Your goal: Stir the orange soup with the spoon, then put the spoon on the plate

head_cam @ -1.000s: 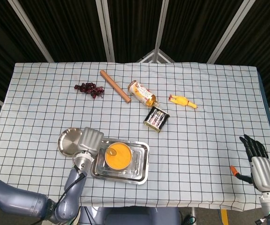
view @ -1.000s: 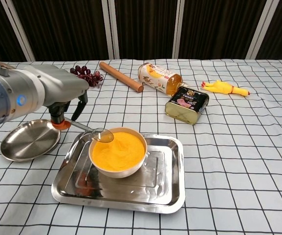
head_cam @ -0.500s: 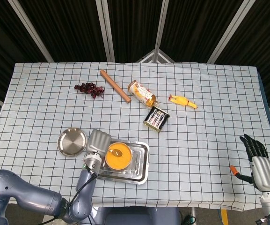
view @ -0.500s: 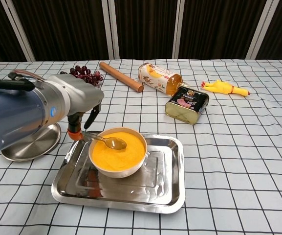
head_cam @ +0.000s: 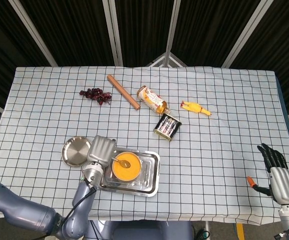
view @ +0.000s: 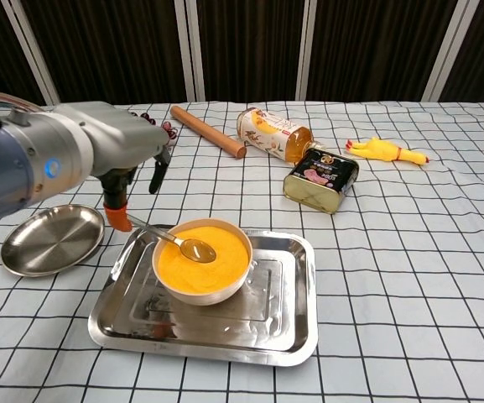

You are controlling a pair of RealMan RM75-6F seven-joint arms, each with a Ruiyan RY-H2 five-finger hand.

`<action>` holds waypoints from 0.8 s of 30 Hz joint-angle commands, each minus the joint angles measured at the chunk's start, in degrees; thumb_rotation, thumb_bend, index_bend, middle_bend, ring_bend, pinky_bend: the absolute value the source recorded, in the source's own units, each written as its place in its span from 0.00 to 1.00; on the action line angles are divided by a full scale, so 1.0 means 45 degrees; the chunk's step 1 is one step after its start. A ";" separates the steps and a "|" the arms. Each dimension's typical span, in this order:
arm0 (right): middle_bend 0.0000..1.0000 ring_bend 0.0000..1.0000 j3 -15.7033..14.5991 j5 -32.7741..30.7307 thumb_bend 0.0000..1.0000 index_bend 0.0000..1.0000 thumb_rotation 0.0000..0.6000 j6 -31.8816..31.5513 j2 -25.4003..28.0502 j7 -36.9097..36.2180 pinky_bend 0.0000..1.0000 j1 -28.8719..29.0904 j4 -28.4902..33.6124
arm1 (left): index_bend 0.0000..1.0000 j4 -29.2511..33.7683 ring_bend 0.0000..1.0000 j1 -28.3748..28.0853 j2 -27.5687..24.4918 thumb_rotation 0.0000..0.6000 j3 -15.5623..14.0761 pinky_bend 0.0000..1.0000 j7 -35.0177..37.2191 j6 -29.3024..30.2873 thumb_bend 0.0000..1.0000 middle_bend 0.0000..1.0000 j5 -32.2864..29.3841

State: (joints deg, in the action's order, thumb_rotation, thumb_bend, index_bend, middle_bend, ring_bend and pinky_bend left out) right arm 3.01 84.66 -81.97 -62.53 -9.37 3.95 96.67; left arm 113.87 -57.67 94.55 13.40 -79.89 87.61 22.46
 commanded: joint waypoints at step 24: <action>0.00 0.00 -0.0048 0.0132 0.34 0.00 1.00 0.0012 -0.0021 0.0061 0.00 0.0034 0.0036 | 0.49 -0.0584 1.00 0.0589 -0.0949 1.00 -0.1141 1.00 0.1716 -0.1133 0.42 1.00 0.0774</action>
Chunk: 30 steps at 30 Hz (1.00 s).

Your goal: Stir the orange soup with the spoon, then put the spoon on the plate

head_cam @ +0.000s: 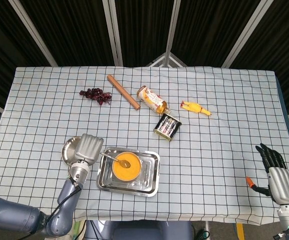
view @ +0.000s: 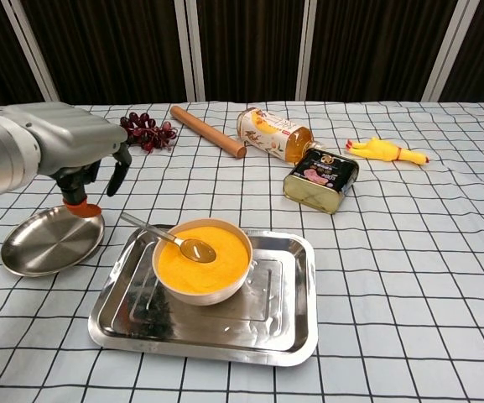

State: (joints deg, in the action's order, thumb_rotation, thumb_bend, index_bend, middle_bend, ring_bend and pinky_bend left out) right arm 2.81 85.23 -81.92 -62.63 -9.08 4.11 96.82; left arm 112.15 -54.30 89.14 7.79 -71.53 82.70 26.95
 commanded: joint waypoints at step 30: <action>0.00 0.00 -0.0016 -0.0043 0.34 0.00 1.00 0.0016 0.0042 -0.0103 0.00 -0.0017 0.0075 | 0.49 -0.1044 1.00 -0.0973 0.1507 1.00 0.0413 1.00 -0.0746 0.0029 0.48 1.00 -0.1403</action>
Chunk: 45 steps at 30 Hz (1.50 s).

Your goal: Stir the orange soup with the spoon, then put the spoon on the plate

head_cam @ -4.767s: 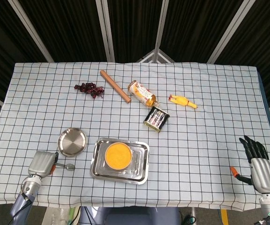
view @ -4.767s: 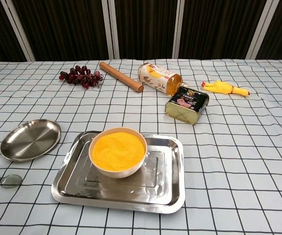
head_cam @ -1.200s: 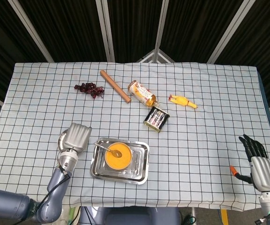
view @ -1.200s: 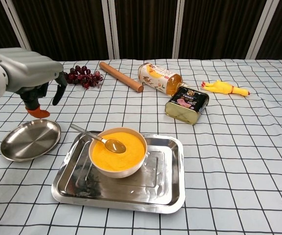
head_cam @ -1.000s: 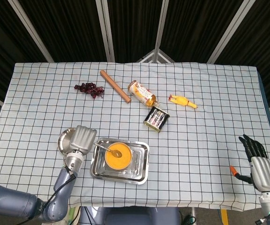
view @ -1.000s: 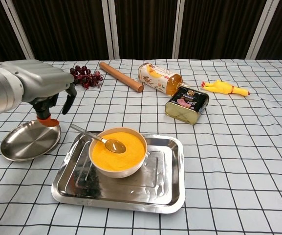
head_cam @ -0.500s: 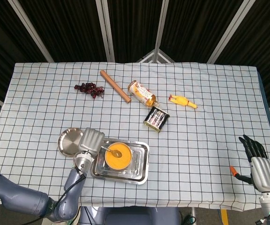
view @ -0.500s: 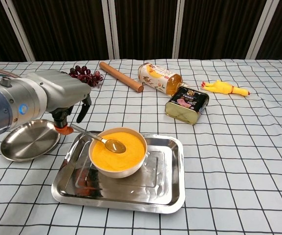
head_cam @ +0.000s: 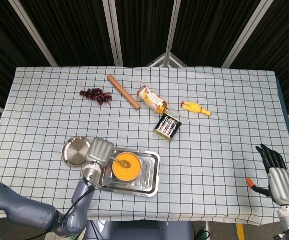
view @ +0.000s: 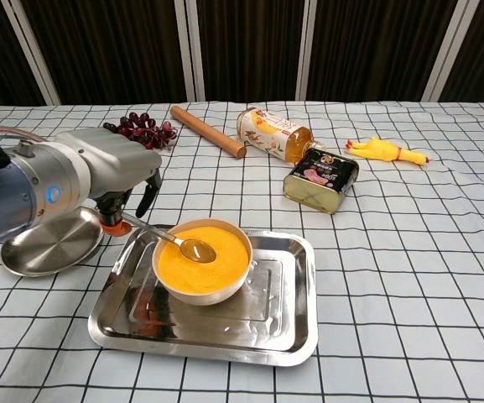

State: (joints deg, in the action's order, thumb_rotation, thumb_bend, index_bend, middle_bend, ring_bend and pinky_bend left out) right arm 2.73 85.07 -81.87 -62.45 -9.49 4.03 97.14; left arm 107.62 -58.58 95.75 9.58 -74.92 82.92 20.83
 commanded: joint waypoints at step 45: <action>0.00 0.00 0.0022 -0.0055 0.34 0.00 1.00 -0.0023 0.0001 -0.0058 0.00 -0.0025 0.0019 | 0.72 0.0807 1.00 -0.0446 -0.0807 1.00 -0.0657 1.00 -0.0488 0.0502 0.56 1.00 0.1393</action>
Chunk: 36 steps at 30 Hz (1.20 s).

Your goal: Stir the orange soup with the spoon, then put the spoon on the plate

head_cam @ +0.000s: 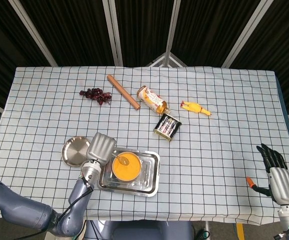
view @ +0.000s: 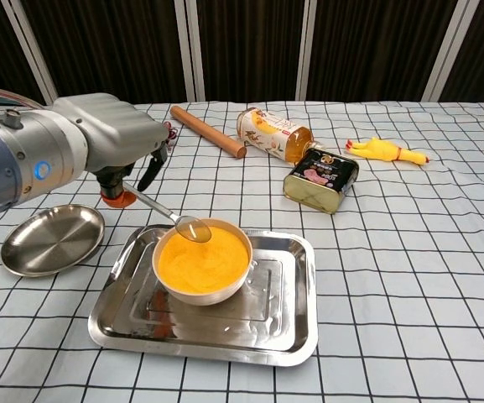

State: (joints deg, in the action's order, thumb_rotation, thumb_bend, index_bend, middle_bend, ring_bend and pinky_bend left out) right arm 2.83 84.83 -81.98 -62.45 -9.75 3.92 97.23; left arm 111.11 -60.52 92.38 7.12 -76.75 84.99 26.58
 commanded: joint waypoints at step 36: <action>0.00 0.00 0.0026 0.0018 0.34 0.00 1.00 -0.0034 0.0015 -0.0083 0.00 -0.0004 0.0002 | 0.79 -0.3493 1.00 -0.1434 -0.0238 1.00 -0.3692 1.00 -0.3968 -0.2717 0.58 1.00 0.8621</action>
State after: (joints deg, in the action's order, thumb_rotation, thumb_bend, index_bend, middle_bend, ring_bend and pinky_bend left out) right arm 2.95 84.92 -82.13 -62.38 -10.13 3.91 97.24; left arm 95.88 -67.00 90.97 -9.84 -94.34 73.33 64.99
